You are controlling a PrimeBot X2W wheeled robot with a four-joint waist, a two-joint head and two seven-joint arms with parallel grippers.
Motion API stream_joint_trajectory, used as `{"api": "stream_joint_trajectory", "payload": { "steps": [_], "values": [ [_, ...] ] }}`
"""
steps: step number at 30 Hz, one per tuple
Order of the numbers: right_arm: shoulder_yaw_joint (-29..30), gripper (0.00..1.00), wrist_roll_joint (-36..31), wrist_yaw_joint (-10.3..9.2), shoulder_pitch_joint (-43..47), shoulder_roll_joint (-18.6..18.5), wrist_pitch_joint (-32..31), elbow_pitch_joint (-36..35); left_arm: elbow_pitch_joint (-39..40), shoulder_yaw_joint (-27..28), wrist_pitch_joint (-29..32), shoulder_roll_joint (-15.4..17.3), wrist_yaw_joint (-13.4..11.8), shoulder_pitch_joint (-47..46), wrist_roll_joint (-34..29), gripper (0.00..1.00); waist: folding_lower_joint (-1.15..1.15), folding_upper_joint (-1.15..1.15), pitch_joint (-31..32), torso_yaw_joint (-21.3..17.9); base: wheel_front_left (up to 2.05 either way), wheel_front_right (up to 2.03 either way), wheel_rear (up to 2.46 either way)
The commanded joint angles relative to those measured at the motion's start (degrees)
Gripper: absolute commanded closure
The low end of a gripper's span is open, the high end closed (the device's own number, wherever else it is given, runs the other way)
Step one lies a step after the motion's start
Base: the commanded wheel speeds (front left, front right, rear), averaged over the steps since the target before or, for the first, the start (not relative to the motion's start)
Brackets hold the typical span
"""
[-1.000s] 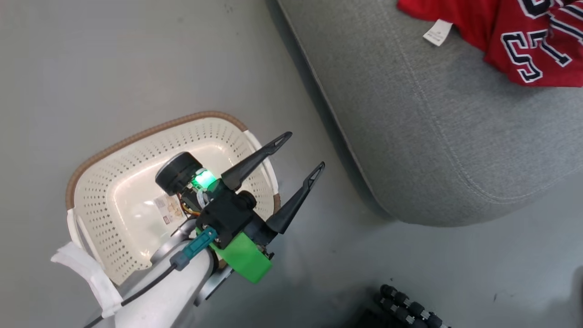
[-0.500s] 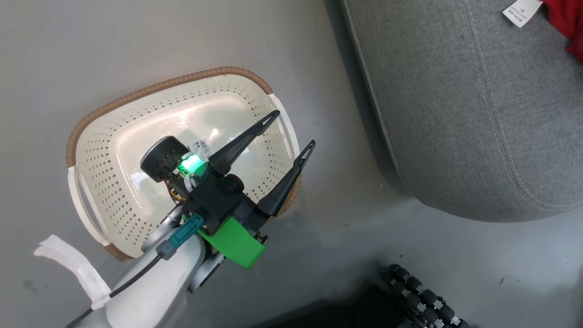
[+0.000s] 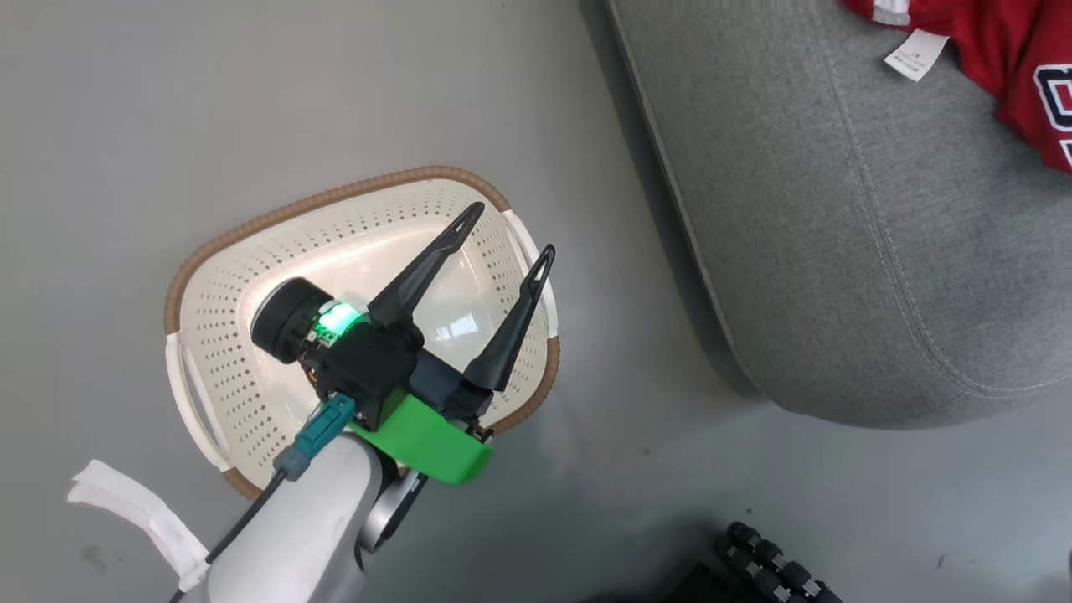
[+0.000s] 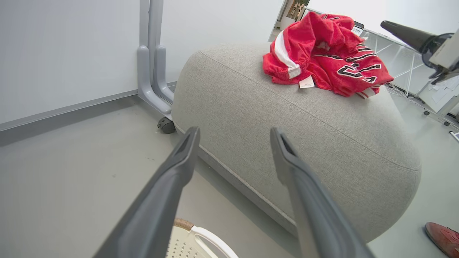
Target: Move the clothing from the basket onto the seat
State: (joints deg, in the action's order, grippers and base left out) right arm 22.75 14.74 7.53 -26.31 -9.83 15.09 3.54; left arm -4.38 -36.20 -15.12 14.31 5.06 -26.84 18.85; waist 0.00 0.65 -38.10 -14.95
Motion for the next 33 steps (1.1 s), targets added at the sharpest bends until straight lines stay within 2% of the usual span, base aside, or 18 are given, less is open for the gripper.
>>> {"api": "stream_joint_trajectory", "payload": {
  "steps": [1, 7, 15, 18, 21, 27, 33],
  "values": [
    [-0.8, 0.0, -0.5, -0.08, 2.4, 0.8, 0.1, -1.2, -0.3, 0.6, 0.0, -0.7, -0.1, 1.2, 0.2, 0.0, 0.0, -0.65, 4.2, 0.2, 0.0, 0.0, 0.0],
    [-7.6, 0.0, -1.9, -0.08, 11.3, 4.2, 0.1, -3.5, -1.6, 5.2, 0.0, -5.4, -0.1, 5.2, -0.3, 0.0, 0.0, -0.65, 10.9, 2.4, 0.0, 0.0, 0.0],
    [-16.2, 0.0, -2.2, -0.08, 16.8, 6.0, 0.1, -3.2, -3.5, 13.5, 0.0, -10.2, -0.2, 12.9, 0.0, 0.0, 0.0, -0.65, 20.7, 7.4, 0.0, 0.0, 0.0],
    [-18.2, 0.0, -2.7, -0.08, 17.5, 6.4, 0.1, -3.3, -3.5, 16.1, 0.0, -10.9, -0.1, 15.4, 0.1, 0.0, 0.0, -0.65, 23.6, 9.5, 0.0, 0.0, 0.0],
    [-20.7, 0.0, -2.1, -0.08, 18.7, 6.6, 0.1, -3.7, -2.7, 19.2, 0.0, -11.3, -1.1, 17.5, -0.2, 0.0, 0.0, -0.65, 26.2, 11.6, 0.0, 0.0, 0.0],
    [-24.5, 0.0, -2.7, -0.08, 22.1, 6.8, 0.1, -2.9, -1.4, 21.6, 0.0, -11.4, -2.4, 21.4, 1.1, 0.0, 0.0, -0.65, 30.9, 15.4, 0.0, 0.0, 0.0],
    [-25.9, 0.0, -3.8, -0.08, 25.8, 6.8, 0.1, -1.9, 2.1, 23.8, 0.0, -11.4, -3.7, 27.0, -2.4, 0.0, 0.0, -0.65, 35.7, 17.1, 0.0, 0.0, 0.0]
  ]
}}
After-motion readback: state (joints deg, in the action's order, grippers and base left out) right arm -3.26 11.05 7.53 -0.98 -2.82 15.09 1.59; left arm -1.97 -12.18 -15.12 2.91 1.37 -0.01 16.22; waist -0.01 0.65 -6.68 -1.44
